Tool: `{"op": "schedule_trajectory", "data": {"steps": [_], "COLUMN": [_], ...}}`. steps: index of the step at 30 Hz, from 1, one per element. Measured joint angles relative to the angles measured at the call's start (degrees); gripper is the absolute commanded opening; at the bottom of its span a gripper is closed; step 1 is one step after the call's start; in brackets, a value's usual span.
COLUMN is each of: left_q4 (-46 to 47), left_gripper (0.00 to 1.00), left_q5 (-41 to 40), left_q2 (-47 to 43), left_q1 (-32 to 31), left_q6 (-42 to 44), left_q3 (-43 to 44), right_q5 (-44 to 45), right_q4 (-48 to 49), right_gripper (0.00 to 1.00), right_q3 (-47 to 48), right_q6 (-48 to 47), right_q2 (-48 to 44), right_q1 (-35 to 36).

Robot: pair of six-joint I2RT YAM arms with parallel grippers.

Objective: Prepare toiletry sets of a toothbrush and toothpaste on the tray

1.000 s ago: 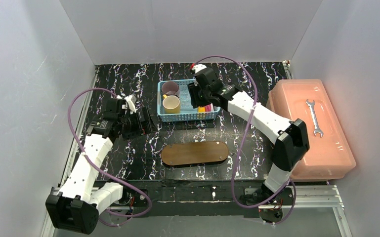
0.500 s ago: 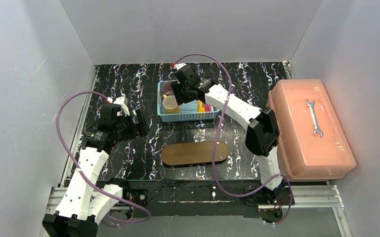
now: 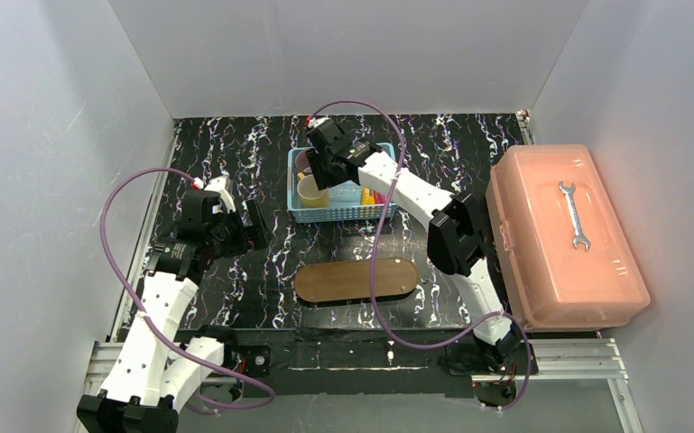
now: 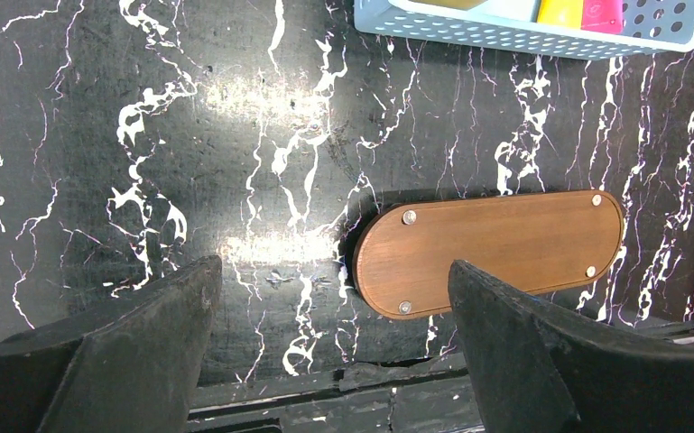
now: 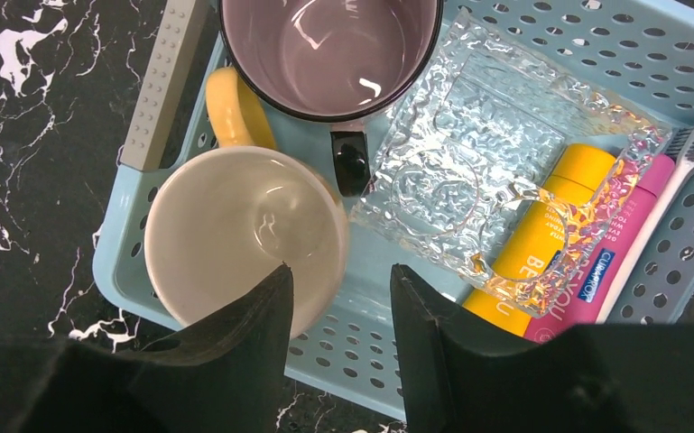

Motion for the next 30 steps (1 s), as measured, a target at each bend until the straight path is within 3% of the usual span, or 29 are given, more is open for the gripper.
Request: {"op": "schedule_trajectory", "data": {"steps": [30], "left_q4": [0.0], "left_gripper": [0.95], "left_q5": [0.0], "left_q2": [-0.5], "left_q1": [0.0], "left_q6": [0.0], "left_q3": [0.0], "right_q5": [1.0], "right_q4": [-1.5], "right_gripper": [0.21], "right_q3": [4.7], "right_q6": [0.4], "right_q2": [5.6], "right_q1": [0.7]}}
